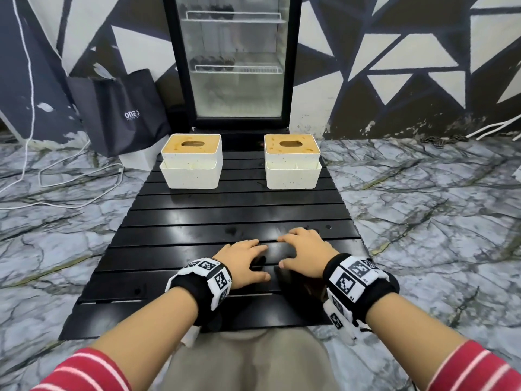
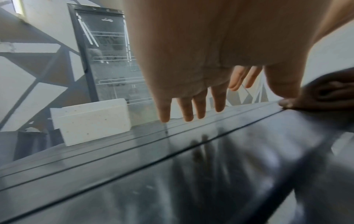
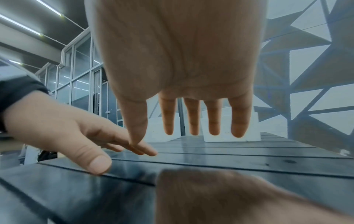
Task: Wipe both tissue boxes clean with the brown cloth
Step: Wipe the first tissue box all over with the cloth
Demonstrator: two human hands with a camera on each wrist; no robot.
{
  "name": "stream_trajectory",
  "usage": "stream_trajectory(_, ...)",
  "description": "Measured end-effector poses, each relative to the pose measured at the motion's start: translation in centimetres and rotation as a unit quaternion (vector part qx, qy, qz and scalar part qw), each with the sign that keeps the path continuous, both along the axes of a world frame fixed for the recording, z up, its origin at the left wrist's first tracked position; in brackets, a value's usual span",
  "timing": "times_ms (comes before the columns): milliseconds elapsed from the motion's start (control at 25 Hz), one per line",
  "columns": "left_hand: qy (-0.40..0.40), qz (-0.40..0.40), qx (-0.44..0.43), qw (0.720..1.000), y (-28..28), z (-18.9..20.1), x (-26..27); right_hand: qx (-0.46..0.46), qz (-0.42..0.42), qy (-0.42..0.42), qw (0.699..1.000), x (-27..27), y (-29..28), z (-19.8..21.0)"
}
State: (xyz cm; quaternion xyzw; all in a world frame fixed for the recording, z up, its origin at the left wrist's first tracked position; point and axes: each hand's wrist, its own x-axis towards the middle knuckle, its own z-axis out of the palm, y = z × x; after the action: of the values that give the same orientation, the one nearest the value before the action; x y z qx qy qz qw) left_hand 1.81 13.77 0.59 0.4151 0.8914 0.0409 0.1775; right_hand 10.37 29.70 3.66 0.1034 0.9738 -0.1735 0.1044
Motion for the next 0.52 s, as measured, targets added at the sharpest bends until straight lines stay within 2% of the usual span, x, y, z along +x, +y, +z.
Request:
stream_trajectory(360,0.030,0.159,0.106,0.981,-6.8,3.2,-15.2,-0.083,0.053,0.089,0.991,-13.6,-2.4,2.0)
stream_trajectory(520,0.106,0.202,0.126,0.965,-8.8,3.8,-22.1,-0.078,0.075,0.134,0.985,-20.6,-3.2,2.4)
